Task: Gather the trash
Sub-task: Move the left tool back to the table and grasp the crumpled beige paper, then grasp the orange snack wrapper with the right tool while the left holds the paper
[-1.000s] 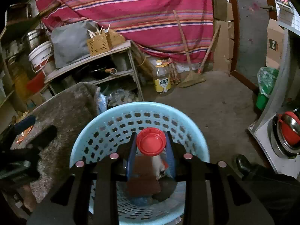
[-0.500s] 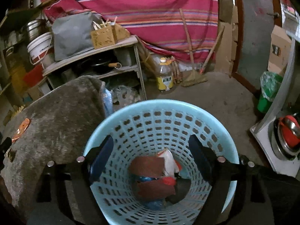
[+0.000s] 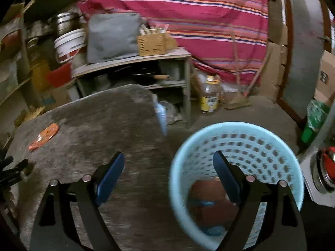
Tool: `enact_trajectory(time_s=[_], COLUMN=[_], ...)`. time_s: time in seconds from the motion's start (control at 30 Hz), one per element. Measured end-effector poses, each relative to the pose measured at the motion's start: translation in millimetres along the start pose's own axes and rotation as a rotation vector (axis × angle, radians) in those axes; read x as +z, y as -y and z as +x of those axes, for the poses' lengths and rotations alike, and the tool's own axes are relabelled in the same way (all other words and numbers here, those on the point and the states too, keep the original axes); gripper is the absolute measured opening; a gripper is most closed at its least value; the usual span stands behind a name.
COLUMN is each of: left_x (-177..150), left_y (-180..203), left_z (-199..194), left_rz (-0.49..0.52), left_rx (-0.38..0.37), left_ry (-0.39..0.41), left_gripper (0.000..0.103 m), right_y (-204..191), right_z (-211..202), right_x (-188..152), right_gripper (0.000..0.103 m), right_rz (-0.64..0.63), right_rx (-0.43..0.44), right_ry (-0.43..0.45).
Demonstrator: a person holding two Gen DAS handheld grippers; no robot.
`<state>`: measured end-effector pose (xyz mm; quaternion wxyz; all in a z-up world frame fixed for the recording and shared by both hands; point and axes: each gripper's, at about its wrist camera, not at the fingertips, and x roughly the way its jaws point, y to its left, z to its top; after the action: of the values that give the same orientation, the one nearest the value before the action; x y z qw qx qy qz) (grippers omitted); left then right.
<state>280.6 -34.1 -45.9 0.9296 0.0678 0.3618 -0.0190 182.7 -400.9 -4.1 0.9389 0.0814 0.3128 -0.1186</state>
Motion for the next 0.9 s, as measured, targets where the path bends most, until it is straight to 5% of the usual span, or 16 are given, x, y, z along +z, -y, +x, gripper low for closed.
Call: enact_trajectory(time_s=[0.13,0.37,0.9], left_x=[-4.7,-6.2,24.2], left_y=[-17.4,-9.6,-34.8], left_z=[14.6,30.0,4.6], left_rz=[-0.056,-0.013,0.0], left_rx=[-0.064,-0.114,-0.087], left_ry=[-0.059,-0.118,0.006], left_gripper=[0.097,0.053,0.049], right_y=[-31.4,-53.2,-108.7], right_z=[3.8,13.7,32.3], right_x=[-2.2,-3.7,-7.4], right_gripper=[0.085,0.085,0.085], right_rz=[-0.071,-0.071,-0.14], right_rx=[0.004,0.038,0.063], right_ry=[-0.009,-0.039,-0.067])
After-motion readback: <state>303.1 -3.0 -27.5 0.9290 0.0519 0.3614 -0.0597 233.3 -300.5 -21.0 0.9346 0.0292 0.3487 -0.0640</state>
